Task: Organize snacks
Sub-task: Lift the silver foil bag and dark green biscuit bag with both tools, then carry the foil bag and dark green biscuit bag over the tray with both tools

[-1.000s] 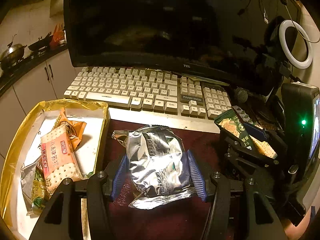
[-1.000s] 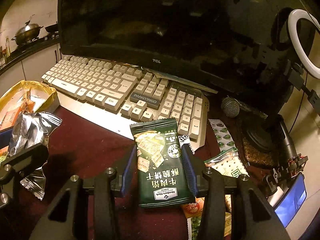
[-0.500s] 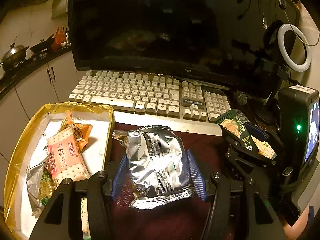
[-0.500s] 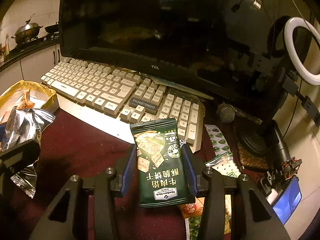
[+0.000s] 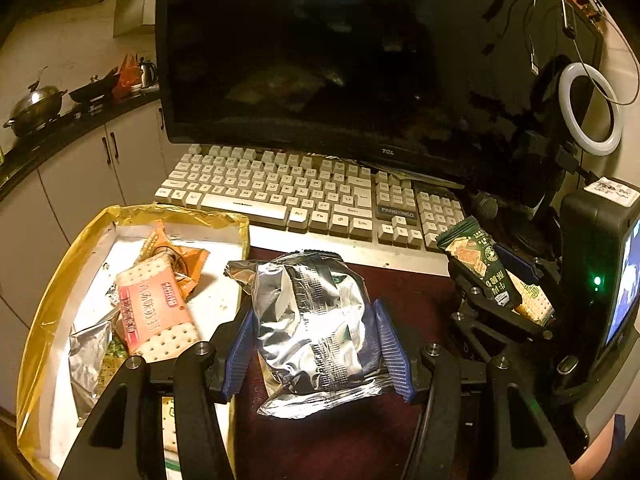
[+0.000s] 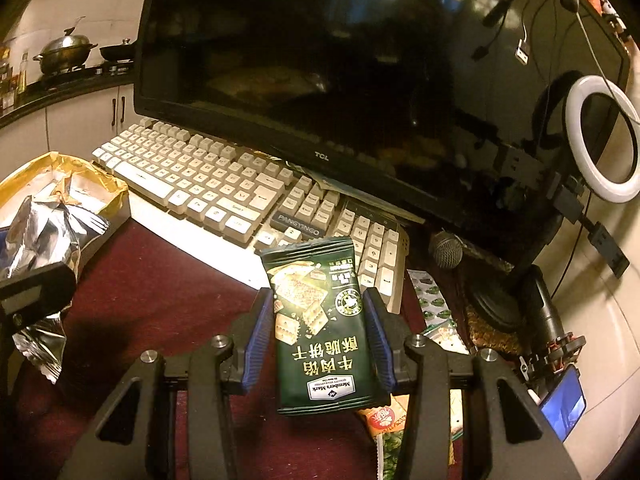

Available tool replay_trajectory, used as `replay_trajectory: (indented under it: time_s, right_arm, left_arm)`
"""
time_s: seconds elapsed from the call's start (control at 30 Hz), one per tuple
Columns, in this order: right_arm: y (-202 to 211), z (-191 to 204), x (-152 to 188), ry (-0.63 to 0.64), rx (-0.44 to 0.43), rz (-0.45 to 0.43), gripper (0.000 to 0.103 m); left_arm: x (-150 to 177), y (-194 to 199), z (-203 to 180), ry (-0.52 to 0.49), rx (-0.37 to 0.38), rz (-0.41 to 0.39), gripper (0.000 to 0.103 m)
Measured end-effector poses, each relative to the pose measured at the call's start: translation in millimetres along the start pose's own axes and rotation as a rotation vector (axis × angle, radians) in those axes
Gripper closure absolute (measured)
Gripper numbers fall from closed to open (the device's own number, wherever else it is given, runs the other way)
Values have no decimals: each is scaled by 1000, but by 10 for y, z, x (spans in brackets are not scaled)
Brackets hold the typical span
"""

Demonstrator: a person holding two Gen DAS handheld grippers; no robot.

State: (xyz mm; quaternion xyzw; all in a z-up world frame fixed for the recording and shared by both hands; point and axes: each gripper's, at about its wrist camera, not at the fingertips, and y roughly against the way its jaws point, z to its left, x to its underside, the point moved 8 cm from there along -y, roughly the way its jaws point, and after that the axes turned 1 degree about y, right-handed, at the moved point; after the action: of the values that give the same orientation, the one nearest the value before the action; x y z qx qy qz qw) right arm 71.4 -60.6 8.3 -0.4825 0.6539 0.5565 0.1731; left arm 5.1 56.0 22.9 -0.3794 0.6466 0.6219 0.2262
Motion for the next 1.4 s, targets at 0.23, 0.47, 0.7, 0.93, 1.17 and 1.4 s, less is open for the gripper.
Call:
replay_trajectory:
  time_s: [0.23,0.47,0.7,0.93,1.17,1.4]
  right_arm:
    - [117,202,-41,-97,-286,25,59]
    - [330,562,-111,-183,-597,71,59]
    - [507,1018,-203,-176,-751,114,59]
    - [545,1388,-374,-152,-808,140,59]
    - [512,1737,-442,-123,-855,179,59]
    - [423,2033,-585,-63,-842,183,59]
  left_arm:
    - [9,112,185,28,6,-2,42]
    - [54,290,640,74,-46,-21,42]
    - [250,394,1149,116,-106,-5,42]
    - [423,430,1283,95,-118,6,42]
    - [562,474,1227,35,-95,16,42]
    - [673,445,1321,30,-119,32,42]
